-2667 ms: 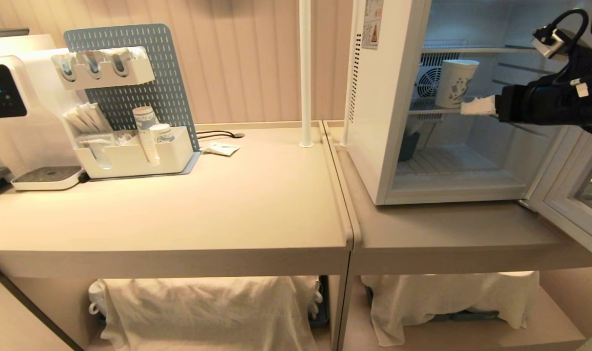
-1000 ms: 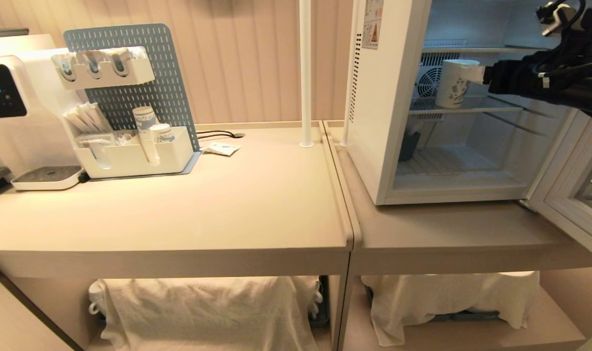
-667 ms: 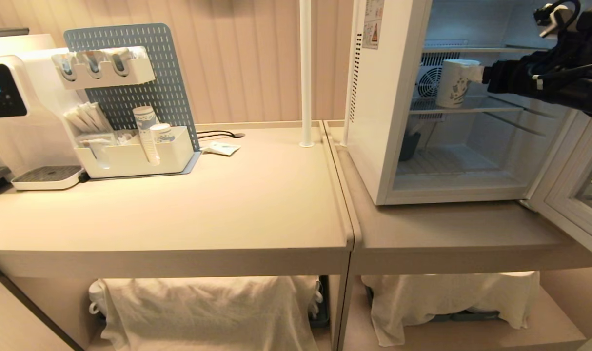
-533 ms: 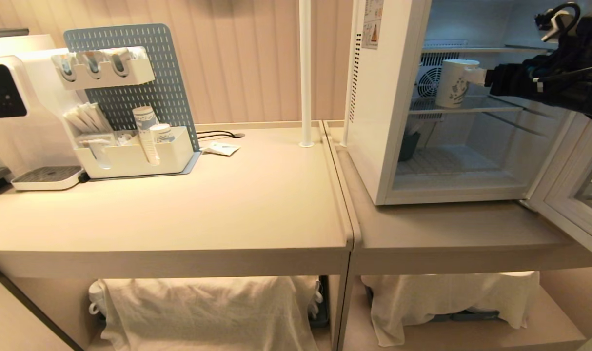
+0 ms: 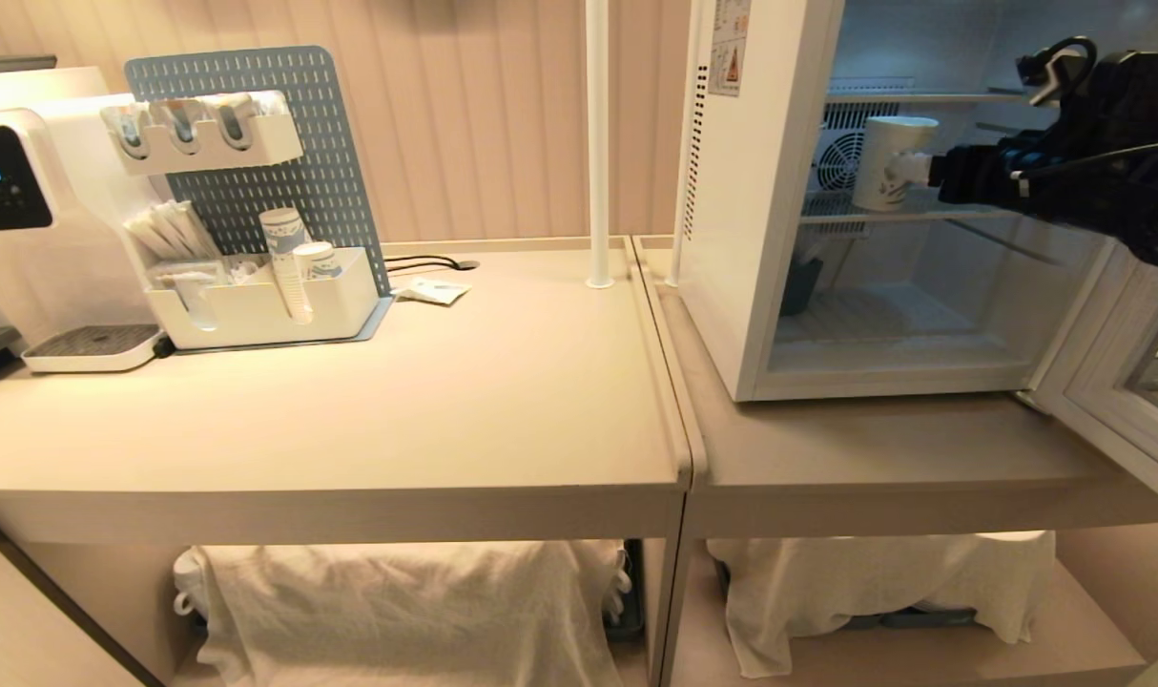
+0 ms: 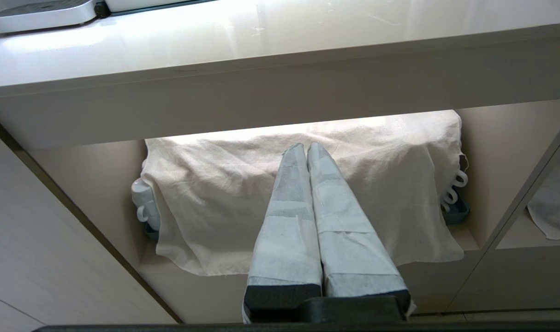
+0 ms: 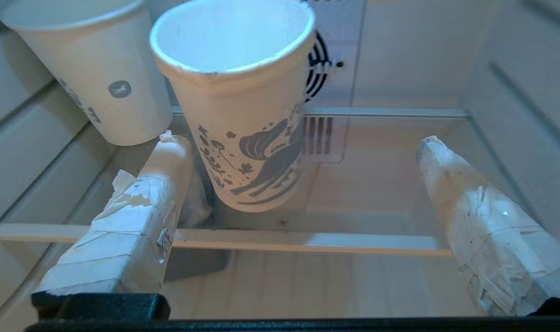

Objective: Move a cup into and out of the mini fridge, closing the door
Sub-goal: Take the paper cup out of the freezer

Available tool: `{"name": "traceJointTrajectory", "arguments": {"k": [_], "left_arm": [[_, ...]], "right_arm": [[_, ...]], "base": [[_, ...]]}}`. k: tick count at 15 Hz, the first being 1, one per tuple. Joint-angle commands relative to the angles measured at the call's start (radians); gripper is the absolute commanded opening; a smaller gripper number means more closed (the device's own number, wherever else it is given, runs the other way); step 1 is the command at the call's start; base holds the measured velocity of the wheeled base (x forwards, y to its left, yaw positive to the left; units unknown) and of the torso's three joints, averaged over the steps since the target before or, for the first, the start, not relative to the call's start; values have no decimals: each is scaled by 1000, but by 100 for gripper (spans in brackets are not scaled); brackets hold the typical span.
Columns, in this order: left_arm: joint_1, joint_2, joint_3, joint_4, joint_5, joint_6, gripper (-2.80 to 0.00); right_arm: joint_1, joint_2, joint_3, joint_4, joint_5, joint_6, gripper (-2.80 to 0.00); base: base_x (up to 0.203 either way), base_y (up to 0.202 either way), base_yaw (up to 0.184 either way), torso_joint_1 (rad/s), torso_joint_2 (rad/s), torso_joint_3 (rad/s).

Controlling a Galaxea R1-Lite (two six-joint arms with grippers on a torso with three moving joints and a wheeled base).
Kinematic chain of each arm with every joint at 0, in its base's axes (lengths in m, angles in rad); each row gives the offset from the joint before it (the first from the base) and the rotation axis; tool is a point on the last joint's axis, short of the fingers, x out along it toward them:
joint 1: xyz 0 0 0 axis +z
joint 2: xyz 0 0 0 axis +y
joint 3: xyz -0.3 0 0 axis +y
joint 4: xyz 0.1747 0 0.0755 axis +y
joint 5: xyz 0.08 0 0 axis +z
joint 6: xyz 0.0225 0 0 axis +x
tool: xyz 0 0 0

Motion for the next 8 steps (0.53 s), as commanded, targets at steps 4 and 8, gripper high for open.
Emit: {"name": "traceJointTrajectory", "arguments": {"k": [4,8], "left_arm": [[0,1,0,0,0,0,-280],[0,1,0,0,0,0,-280]], "right_arm": [[8,56,-70,-2,1,9,0],[21,64,-92,-2,3,19,0]], "base": [[0,0,0,0,0,0],[0,0,0,0,0,0]]}}
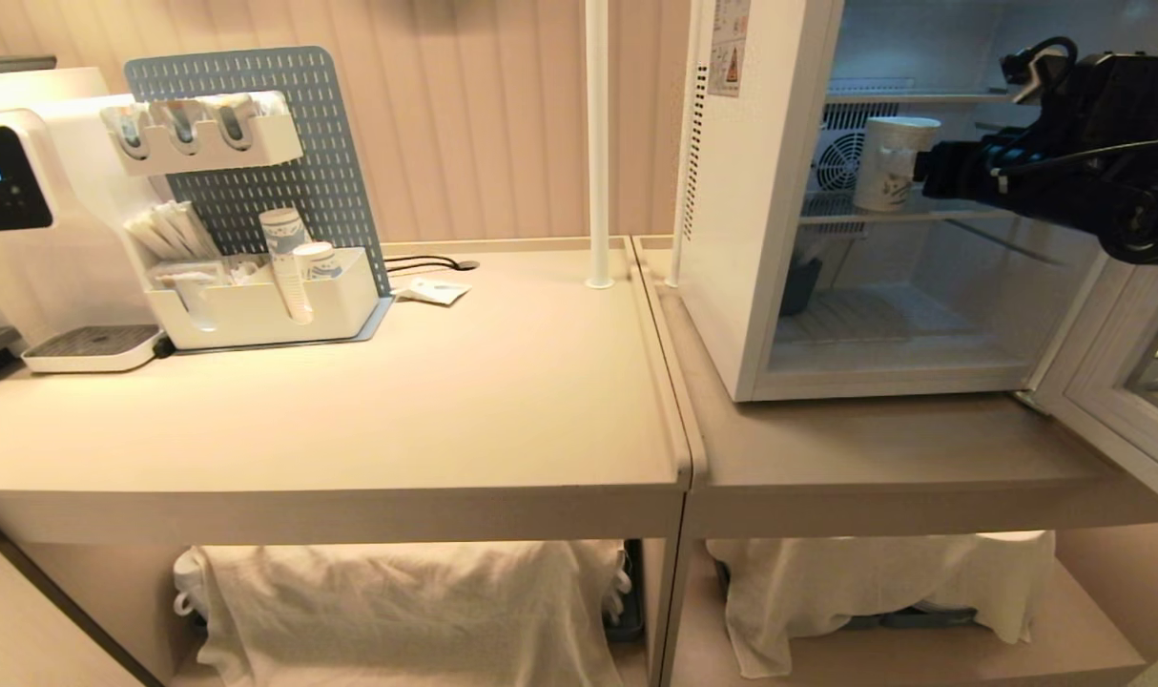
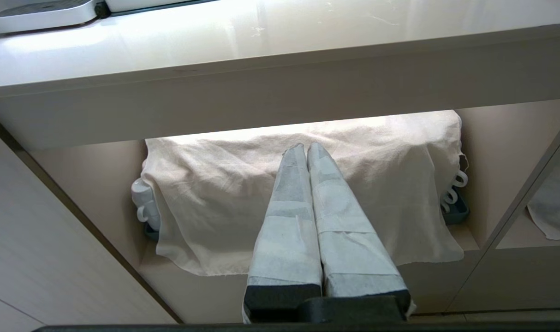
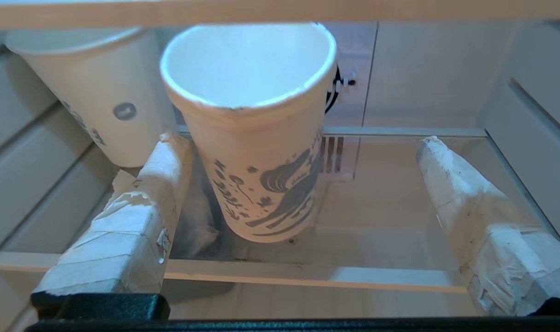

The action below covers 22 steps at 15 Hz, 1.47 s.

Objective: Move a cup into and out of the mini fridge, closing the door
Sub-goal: Take the paper cup out of the freezer

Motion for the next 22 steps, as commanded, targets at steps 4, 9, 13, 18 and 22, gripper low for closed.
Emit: {"name": "traceJointTrajectory", "arguments": {"k": [4,9,13,18,22], "left_arm": [[0,1,0,0,0,0,-280],[0,1,0,0,0,0,-280],[0,1,0,0,0,0,-280],[0,1,0,0,0,0,-280],[0,1,0,0,0,0,-280]], "right_arm": [[18,3,-7,-22,3,6,0],[24,5,-7,-50,8,12,-280],[32,2,1,-40,6,-2,-280],[38,-6,12,-37,5,1,-280],[38,-14,12,-35,5,-1,-280]], "base": [[0,0,0,0,0,0],[0,0,0,0,0,0],[0,0,0,0,0,0],[0,0,0,0,0,0],[0,0,0,0,0,0]]}}
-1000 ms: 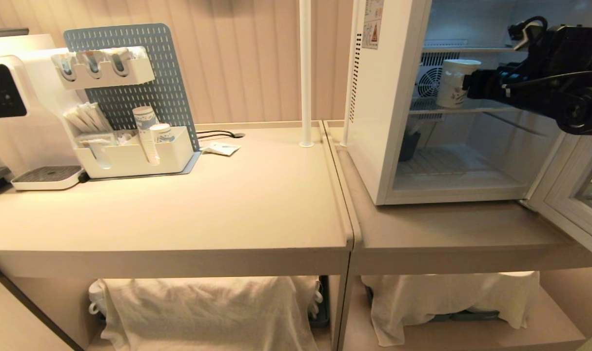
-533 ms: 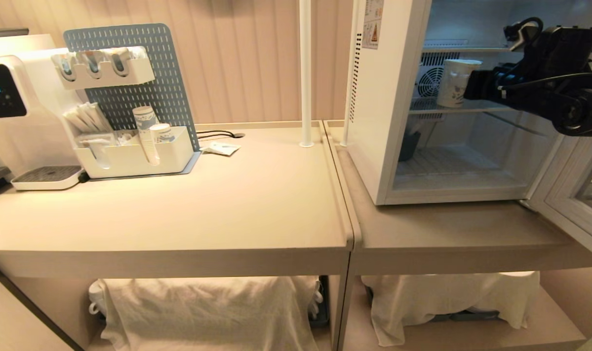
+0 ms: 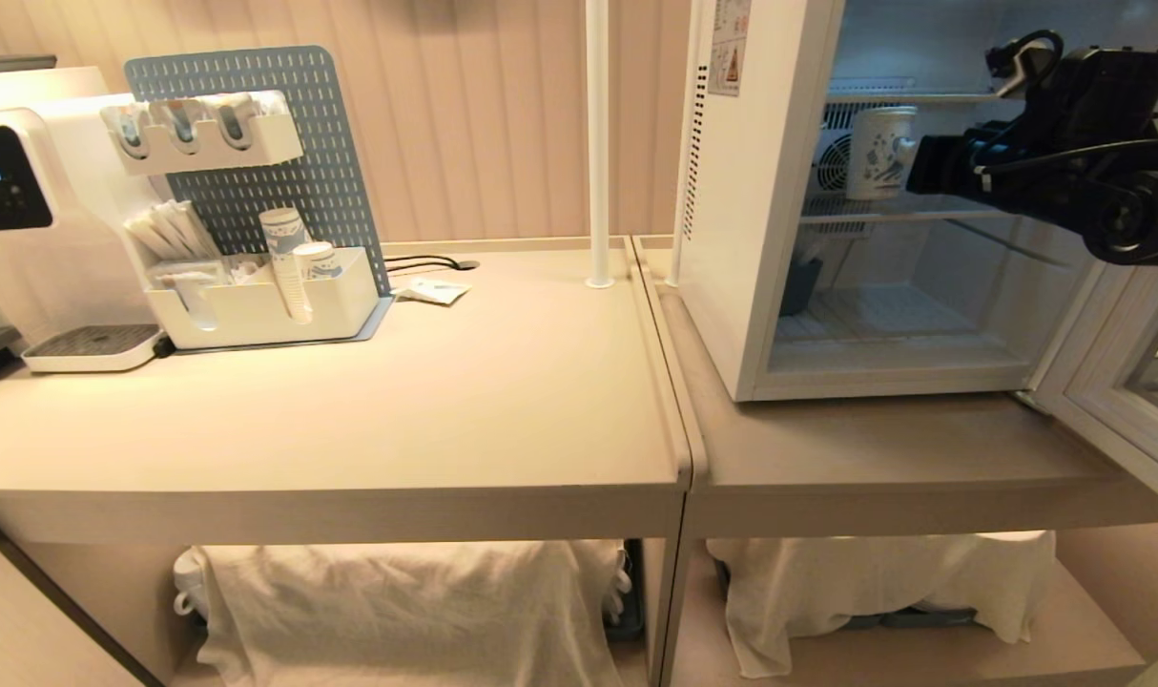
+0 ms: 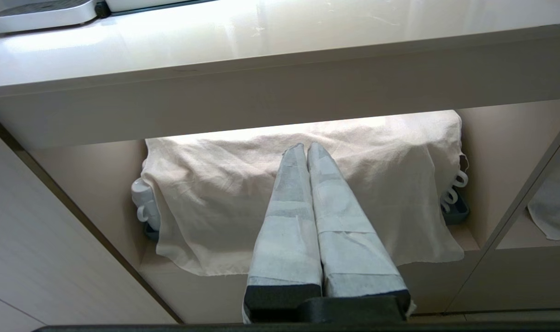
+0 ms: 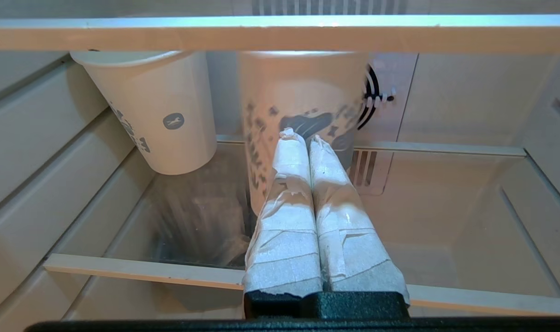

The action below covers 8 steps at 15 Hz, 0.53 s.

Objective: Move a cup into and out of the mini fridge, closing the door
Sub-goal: Take the paper cup out of the freezer

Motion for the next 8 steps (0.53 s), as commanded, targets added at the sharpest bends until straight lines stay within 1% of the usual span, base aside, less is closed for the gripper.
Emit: {"name": "traceJointTrajectory", "arguments": {"k": [1,3,8], "left_arm": [[0,1,0,0,0,1,-280],[0,1,0,0,0,1,-280],[0,1,0,0,0,1,-280]], "right_arm": [[0,-13,11,1,4,-4,-280],[0,-25,33,3,3,-37,-280],[1,-45,78,5,8,-42,-280]], "base": [[0,0,0,0,0,0],[0,0,0,0,0,0],[0,0,0,0,0,0]]}}
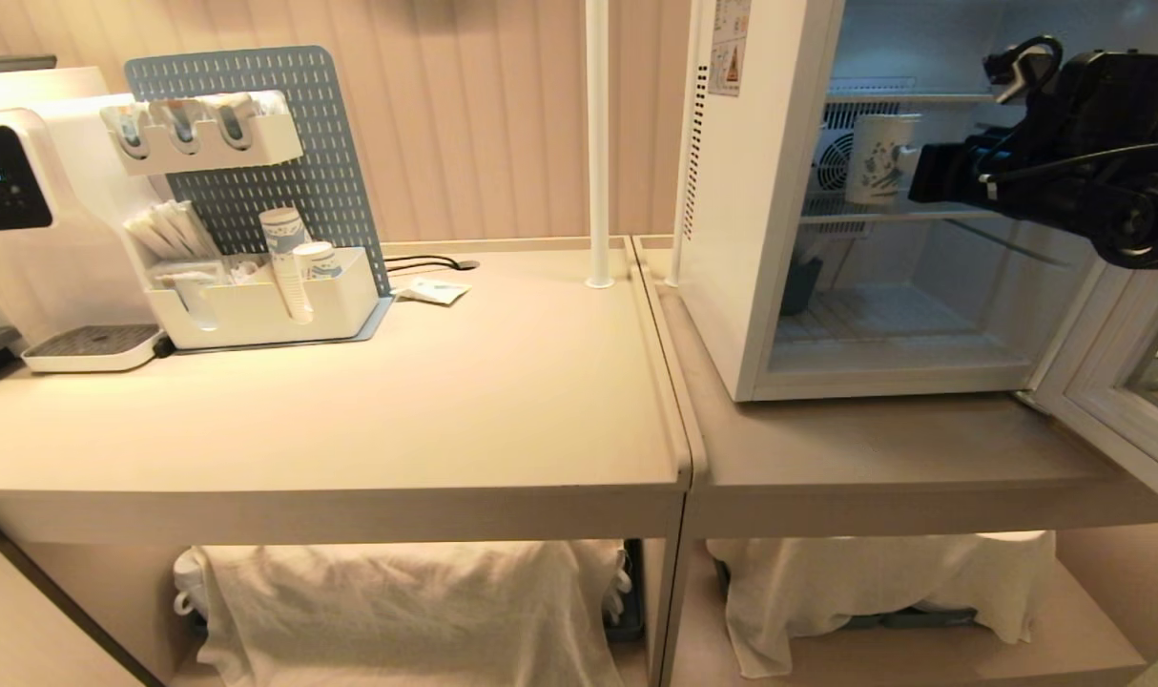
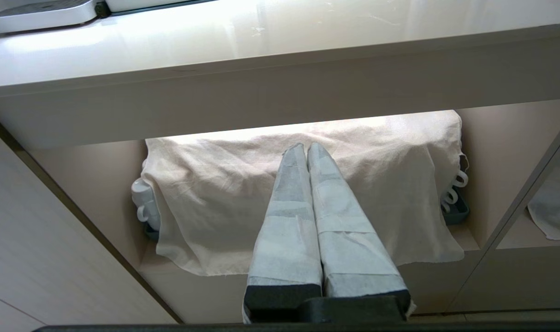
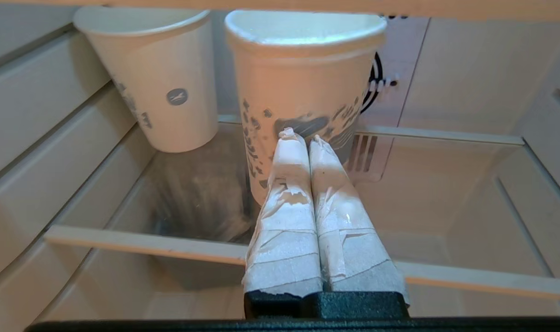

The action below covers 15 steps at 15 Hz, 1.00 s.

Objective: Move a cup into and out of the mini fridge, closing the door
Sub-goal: Take the paper cup out of the freezer

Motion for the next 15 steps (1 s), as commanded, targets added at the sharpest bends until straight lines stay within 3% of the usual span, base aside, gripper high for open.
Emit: {"name": "traceJointTrajectory", "arguments": {"k": [1,11,12,15], "left_arm": [[0,1,0,0,0,0,-280],[0,1,0,0,0,0,-280],[0,1,0,0,0,0,-280],[0,1,0,0,0,0,-280]], "right_arm": [[-2,-24,35,-1,-1,0,-280],[-2,-50,74,-3,-4,-5,-280],[-2,-51,78,-2,-6,-5,0],[-2,-62,94,-1,1,-3,0]], "base": [[0,0,0,0,0,0],[0,0,0,0,0,0],[0,0,0,0,0,0],[0,0,0,0,0,0]]}}
